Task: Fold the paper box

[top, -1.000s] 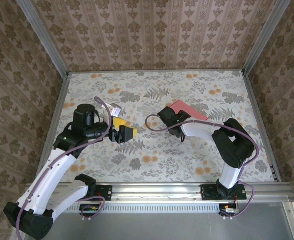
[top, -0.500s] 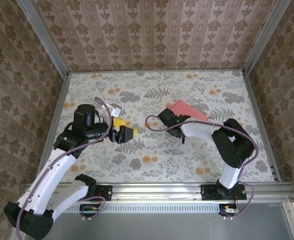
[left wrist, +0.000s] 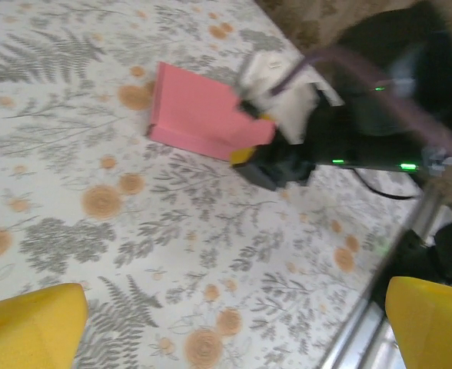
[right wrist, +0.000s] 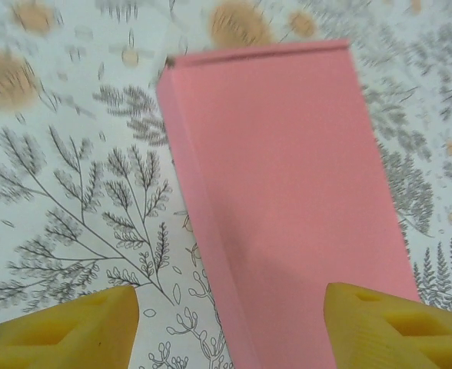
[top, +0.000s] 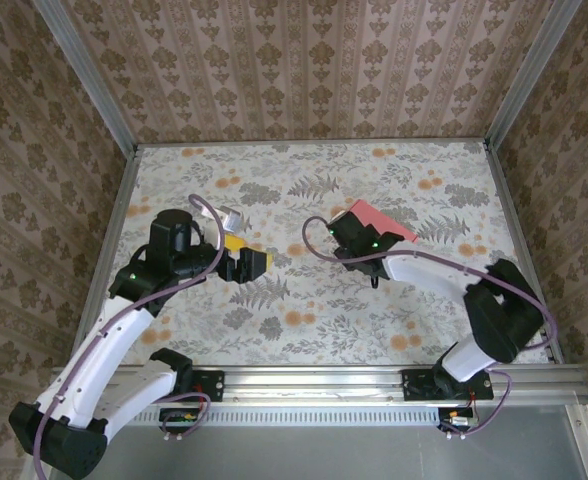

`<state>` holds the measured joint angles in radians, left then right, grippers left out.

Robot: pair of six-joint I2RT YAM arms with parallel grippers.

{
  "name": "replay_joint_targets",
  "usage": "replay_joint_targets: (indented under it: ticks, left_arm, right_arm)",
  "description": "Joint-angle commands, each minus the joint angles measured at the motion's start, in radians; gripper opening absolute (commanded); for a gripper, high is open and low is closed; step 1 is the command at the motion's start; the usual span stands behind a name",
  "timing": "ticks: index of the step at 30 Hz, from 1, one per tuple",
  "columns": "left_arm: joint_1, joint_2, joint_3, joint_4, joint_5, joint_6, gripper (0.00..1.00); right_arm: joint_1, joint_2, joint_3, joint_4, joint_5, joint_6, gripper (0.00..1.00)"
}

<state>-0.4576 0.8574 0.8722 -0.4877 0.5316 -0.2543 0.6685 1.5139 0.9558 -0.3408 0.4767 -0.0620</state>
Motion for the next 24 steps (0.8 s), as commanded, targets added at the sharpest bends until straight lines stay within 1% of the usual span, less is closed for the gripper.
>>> replay_joint_targets:
  ticks: [1,3,5,6,9,11,14,17,19,21,24]
  left_arm:
    - [0.032,0.013,0.007,-0.009,-0.179,-0.013,1.0]
    - [0.045,0.027,0.004,0.003,-0.229,-0.008,1.0]
    - [0.06,0.039,-0.011,0.033,-0.273,0.027,1.0]
    - [0.067,0.043,-0.019,0.049,-0.296,0.041,1.0]
    - [0.095,0.05,-0.045,0.098,-0.366,0.084,1.0]
    - [0.129,0.058,-0.06,0.126,-0.396,0.117,1.0]
    - [0.194,0.068,-0.097,0.197,-0.438,0.151,1.0]
    - [0.277,0.081,-0.155,0.283,-0.46,0.125,1.0]
    - [0.314,0.09,-0.198,0.346,-0.497,0.108,1.0]
    - [0.339,0.092,-0.247,0.42,-0.533,0.115,1.0]
    - [0.346,0.082,-0.324,0.549,-0.61,0.179,1.0]
  right_arm:
    - [-0.008,-0.1,-0.047,0.048,-0.054,0.096,0.7]
    - [-0.025,-0.168,-0.083,0.079,-0.089,0.134,0.74]
    - [-0.049,-0.227,-0.123,0.111,-0.121,0.171,0.77]
    - [-0.06,-0.257,-0.139,0.119,-0.131,0.188,0.8]
    - [-0.115,-0.339,-0.189,0.14,-0.177,0.239,0.99]
    - [-0.152,-0.397,-0.227,0.15,-0.196,0.268,1.0]
    - [-0.205,-0.475,-0.276,0.138,-0.178,0.299,1.0]
    - [-0.249,-0.554,-0.337,0.145,-0.148,0.319,1.0]
    - [-0.27,-0.598,-0.373,0.152,-0.129,0.321,1.0]
    - [-0.286,-0.642,-0.407,0.166,-0.125,0.317,1.0]
    - [-0.306,-0.697,-0.439,0.188,-0.124,0.341,1.0]
